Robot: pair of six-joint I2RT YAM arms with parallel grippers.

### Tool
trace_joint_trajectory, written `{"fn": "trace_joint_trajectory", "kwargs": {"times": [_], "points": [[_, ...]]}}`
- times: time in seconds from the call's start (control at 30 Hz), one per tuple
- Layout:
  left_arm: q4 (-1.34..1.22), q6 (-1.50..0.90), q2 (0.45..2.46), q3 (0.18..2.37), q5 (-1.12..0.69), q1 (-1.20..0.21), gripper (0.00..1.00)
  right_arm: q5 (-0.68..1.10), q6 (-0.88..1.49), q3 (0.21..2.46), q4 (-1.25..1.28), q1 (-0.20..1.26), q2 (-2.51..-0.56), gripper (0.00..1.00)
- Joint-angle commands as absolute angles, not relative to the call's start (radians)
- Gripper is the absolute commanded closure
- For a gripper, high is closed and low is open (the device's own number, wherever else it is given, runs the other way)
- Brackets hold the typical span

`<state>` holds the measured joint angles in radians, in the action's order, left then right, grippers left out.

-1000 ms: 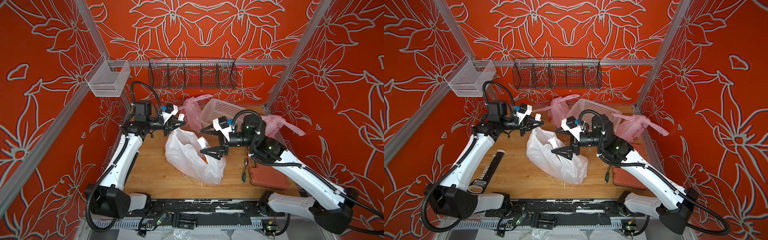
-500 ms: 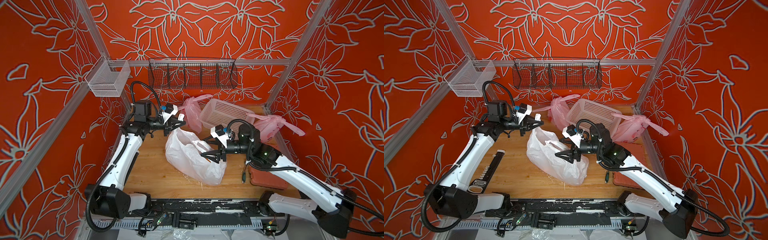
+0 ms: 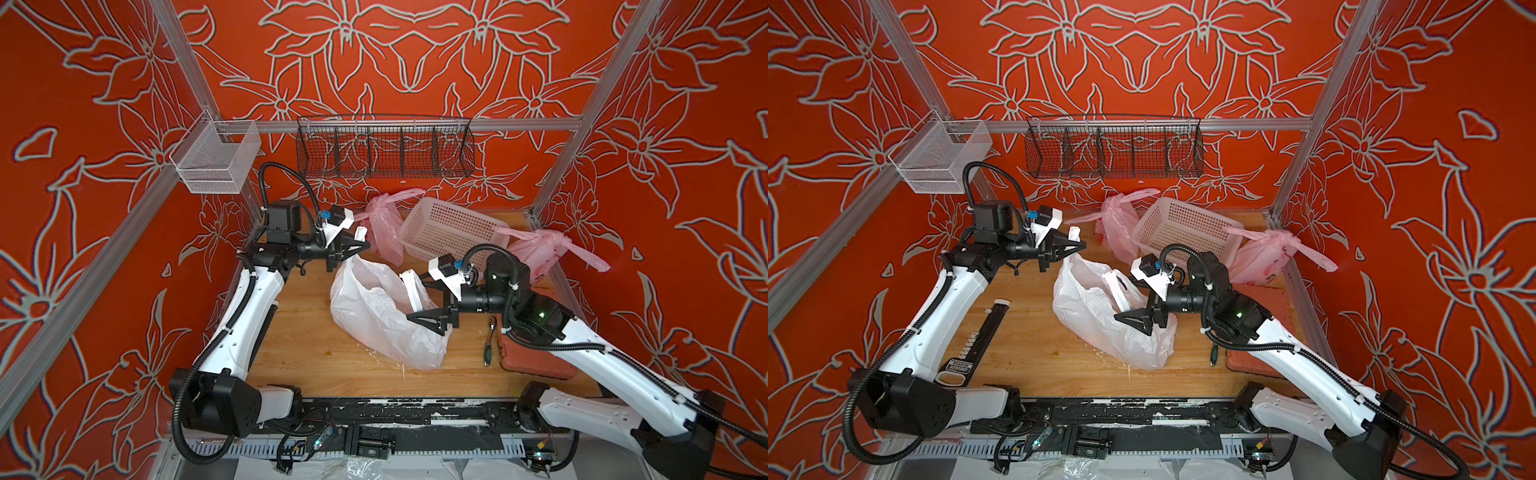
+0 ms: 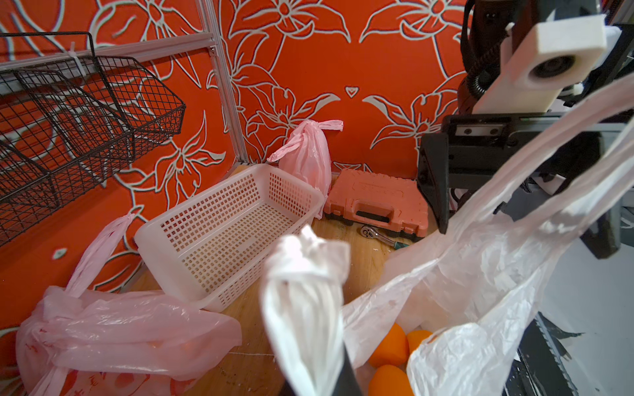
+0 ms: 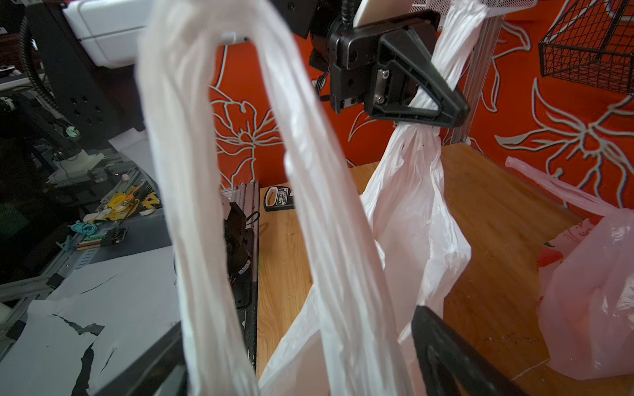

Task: Place the oranges into plastic bags & tie knots
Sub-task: Tie the plastic bag at the center of the board.

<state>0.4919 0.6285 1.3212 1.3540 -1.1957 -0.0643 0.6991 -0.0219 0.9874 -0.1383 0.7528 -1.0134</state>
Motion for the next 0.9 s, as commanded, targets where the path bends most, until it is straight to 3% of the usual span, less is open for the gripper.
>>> {"fn": "trace_joint_trajectory", "kwargs": {"times": [0.0,0.13,0.2,0.27,0.5,0.67,0.87], "points": [[0.486,0.633,1.323,1.383,-1.224,-0.054,1.0,0.64,-0.056,0.969,-0.156,0.759,-0.995,0.15],[0.477,0.622,1.322,1.384,-1.228,-0.052,1.0,0.589,-0.023,0.968,-0.143,0.759,-0.981,0.36],[0.468,0.61,1.32,1.384,-1.235,-0.052,1.0,0.558,0.011,0.968,-0.134,0.758,-0.971,0.53],[0.453,0.589,1.314,1.384,-1.242,-0.055,1.0,0.529,0.042,0.971,-0.133,0.759,-0.959,0.64],[0.479,0.556,1.241,1.376,-1.211,-0.116,1.0,0.475,0.054,1.068,-0.26,0.759,-0.951,0.9],[0.551,0.6,1.171,1.356,-1.105,-0.248,1.0,0.494,-0.029,1.226,-0.476,0.757,-1.029,1.0],[0.626,0.663,1.136,1.311,-1.071,-0.383,1.0,0.436,-0.131,1.364,-0.691,0.758,-1.131,1.0]]}}
